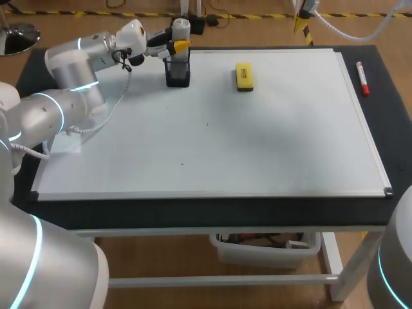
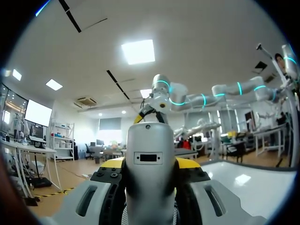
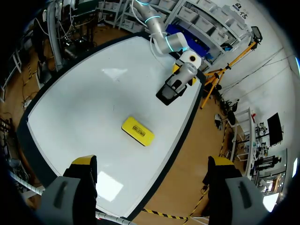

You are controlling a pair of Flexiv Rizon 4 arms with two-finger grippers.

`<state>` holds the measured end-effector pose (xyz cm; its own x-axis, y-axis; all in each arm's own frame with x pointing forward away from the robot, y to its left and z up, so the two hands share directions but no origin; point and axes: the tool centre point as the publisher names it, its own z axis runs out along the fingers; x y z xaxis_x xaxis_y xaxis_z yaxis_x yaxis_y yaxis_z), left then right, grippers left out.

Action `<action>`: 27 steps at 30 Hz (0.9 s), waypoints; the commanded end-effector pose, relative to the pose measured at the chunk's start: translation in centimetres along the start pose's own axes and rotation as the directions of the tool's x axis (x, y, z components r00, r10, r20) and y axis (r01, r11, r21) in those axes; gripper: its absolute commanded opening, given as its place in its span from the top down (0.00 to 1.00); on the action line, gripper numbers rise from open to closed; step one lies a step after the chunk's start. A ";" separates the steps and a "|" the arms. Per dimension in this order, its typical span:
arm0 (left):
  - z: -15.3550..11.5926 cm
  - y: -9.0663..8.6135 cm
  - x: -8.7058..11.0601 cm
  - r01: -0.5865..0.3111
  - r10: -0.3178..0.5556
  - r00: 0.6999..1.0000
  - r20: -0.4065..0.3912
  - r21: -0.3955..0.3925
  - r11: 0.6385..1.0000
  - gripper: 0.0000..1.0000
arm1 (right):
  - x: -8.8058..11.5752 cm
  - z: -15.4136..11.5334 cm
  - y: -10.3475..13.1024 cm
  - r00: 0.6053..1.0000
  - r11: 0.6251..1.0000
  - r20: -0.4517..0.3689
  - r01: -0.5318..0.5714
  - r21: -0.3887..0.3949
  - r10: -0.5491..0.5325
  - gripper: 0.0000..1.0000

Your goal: Pick up the inspection probe, press it on each red-marked spot on the whiteboard one by one, put down the probe, pick up the eraser, and wipe off all the red marks.

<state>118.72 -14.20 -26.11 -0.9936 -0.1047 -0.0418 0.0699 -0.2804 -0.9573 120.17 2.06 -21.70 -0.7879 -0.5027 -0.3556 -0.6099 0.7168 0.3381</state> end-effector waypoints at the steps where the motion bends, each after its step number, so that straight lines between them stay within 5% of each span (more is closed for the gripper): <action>1: -0.3 0.7 -0.8 0.010 -0.007 0.930 -0.368 0.007 1.000 1.00 | 0.0 -0.1 0.0 1.000 1.000 -0.004 0.002 0.001 -0.002 0.00; 2: -0.3 0.7 -0.9 0.011 -0.008 0.931 -0.366 0.006 1.000 0.80 | 0.0 -0.1 0.0 1.000 1.000 -0.004 0.002 0.001 -0.002 0.00; 3: -0.4 0.8 -0.9 0.012 -0.009 0.931 -0.366 0.006 1.000 0.71 | 0.0 -0.1 0.0 1.000 1.000 -0.004 0.002 0.001 -0.002 0.00; 6: -0.5 0.8 -0.9 0.016 -0.013 0.931 -0.366 0.005 1.000 0.67 | 0.0 -0.1 0.0 1.000 1.000 -0.004 0.002 0.001 -0.002 0.00; 9: -0.5 0.8 -0.9 0.017 -0.014 0.931 -0.365 0.005 1.000 0.47 | 0.0 -0.1 0.0 1.000 1.000 -0.004 0.002 0.001 -0.002 0.00; 10: -0.5 0.7 -0.9 0.016 -0.014 0.931 -0.365 0.003 1.000 0.00 | 0.0 -0.1 0.0 1.000 1.000 -0.004 0.002 0.001 -0.002 0.00; 20: -1.4 -0.3 -0.6 0.001 -0.023 0.950 -0.312 -0.070 0.998 0.00 | 0.0 -0.1 0.0 1.000 1.000 -0.004 0.002 0.001 -0.002 0.00; 27: -3.5 -1.0 0.1 0.047 -0.076 0.993 -0.091 -0.289 0.956 0.00 | 0.0 -0.1 0.0 1.000 1.000 -0.004 0.002 0.001 -0.002 0.00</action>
<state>118.54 -11.83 -27.26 -0.9986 -0.0488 -0.0187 0.0245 -0.1221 -0.9922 120.17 2.05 -21.69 -0.7880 -0.5026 -0.3557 -0.6098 0.7169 0.3380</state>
